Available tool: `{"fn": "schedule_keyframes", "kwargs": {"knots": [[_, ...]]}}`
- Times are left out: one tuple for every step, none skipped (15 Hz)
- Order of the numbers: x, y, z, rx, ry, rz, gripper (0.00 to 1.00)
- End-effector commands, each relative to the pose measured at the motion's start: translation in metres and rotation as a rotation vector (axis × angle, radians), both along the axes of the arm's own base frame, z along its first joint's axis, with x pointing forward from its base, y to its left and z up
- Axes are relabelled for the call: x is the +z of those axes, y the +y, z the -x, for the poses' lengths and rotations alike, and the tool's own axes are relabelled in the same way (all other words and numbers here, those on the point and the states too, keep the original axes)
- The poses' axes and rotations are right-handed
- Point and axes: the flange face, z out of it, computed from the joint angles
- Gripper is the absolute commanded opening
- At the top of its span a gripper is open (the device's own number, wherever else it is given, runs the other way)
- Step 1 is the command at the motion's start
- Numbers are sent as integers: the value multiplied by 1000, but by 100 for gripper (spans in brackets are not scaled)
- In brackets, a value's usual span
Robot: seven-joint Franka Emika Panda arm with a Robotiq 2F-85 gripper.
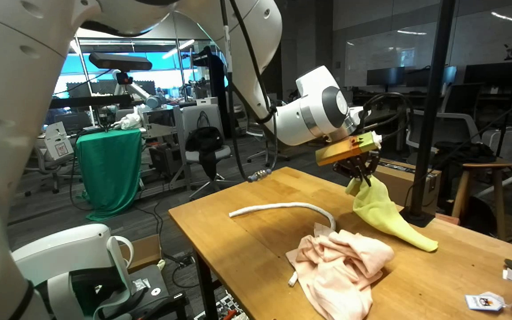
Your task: Spread the clothes and the objects across on the table
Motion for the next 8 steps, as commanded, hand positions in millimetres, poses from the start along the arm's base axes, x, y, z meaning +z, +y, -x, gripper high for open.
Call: {"fn": "schedule_keyframes", "kwargs": {"knots": [[33,2,4,-22,-87,5,2],[40,3,5,-27,-108,8,2],[46,4,6,-31,-122,10,2],[52,6,7,-36,-137,14,2],[58,6,8,-40,-151,18,2],[62,9,9,-45,-161,21,2],[68,11,10,-51,-170,22,2],[73,14,11,-57,-177,25,2]]}}
